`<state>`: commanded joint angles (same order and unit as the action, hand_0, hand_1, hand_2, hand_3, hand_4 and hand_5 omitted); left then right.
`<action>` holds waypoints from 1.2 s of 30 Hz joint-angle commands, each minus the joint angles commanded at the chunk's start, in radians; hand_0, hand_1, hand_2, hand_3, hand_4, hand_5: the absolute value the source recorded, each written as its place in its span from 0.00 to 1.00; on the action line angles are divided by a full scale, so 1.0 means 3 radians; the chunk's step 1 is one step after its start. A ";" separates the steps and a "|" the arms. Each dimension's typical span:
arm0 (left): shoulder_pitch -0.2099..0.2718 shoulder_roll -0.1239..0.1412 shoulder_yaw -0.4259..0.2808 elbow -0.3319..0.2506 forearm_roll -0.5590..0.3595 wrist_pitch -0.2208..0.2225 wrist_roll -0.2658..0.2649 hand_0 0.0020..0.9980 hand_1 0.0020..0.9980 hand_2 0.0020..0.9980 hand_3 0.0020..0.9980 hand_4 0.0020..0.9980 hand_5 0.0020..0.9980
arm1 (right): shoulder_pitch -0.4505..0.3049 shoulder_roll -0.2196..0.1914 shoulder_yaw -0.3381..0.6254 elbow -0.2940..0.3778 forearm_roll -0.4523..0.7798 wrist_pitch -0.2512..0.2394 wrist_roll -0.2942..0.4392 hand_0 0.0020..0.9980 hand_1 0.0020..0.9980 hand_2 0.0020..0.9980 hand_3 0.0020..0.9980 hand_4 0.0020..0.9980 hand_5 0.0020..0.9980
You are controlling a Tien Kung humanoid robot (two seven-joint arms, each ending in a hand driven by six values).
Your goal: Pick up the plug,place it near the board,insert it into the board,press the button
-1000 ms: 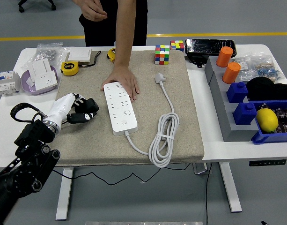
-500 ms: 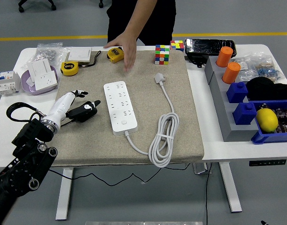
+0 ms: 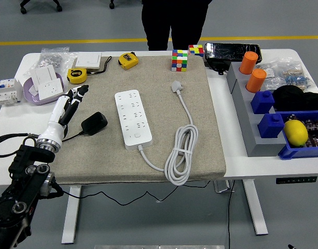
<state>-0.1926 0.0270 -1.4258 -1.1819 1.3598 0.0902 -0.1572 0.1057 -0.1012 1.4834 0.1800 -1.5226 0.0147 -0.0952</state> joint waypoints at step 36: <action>0.0426 -0.0058 -0.0276 -0.0501 -0.0390 0.0009 0.0126 0.82 0.86 0.83 0.80 1.00 1.00 | -0.0137 -0.0026 0.0064 0.0000 -0.0179 0.0078 0.0070 0.87 0.82 0.80 0.80 1.00 0.97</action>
<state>-0.0648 0.0097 -1.5085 -1.3322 1.2428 0.0929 -0.1196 0.0645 -0.1090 1.5026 0.1800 -1.5762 0.0380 -0.0742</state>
